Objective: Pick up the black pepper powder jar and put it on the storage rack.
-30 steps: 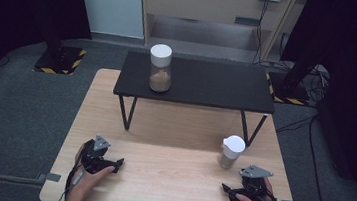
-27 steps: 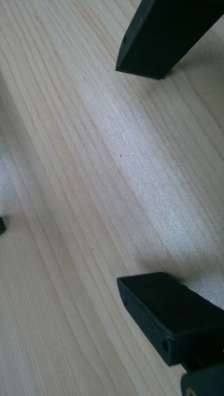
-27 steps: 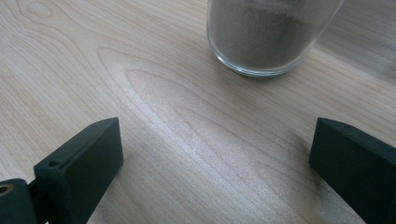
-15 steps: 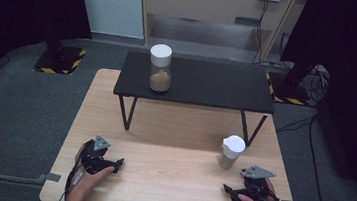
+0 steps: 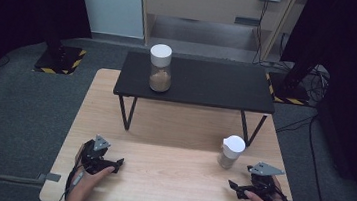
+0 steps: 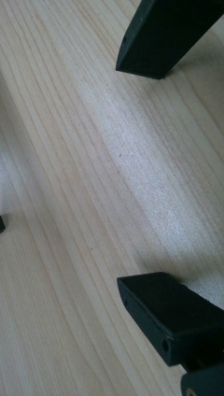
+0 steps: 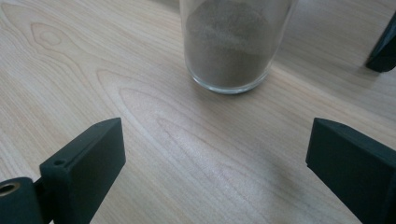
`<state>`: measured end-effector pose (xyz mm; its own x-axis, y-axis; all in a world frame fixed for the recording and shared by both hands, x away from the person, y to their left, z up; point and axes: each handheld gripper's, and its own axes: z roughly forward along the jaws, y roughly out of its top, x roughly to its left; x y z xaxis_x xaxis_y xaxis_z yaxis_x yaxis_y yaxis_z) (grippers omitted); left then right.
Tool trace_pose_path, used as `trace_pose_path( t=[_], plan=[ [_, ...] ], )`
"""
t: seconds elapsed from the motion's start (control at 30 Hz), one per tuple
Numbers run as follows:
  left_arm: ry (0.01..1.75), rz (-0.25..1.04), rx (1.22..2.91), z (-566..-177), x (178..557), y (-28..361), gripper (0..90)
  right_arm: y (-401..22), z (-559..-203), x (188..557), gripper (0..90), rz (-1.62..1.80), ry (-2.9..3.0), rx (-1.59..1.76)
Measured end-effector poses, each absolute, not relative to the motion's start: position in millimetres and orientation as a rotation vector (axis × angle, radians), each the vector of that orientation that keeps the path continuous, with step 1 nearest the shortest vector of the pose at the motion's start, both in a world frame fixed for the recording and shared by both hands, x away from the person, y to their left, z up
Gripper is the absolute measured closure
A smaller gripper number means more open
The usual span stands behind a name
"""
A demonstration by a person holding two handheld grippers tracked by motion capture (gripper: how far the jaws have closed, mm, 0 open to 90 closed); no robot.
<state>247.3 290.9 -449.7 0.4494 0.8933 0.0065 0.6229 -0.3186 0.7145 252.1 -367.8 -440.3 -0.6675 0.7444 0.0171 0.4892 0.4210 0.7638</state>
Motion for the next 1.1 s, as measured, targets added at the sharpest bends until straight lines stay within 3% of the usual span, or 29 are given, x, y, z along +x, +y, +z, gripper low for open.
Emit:
trace_pose_path(
  t=[0.57, 1.1],
  plan=[
    [1.264, 0.539, 2.055, -449.7, 247.2, 290.8, 0.0, -361.9, -426.9, 265.6, 6.4, 1.123, 2.353, 1.006],
    [1.265, 0.540, 2.055, -449.8, 247.1, 290.7, 0.0, -354.6, -419.8, 284.5, 15.8, 1.156, 2.333, 1.011]
  ],
)
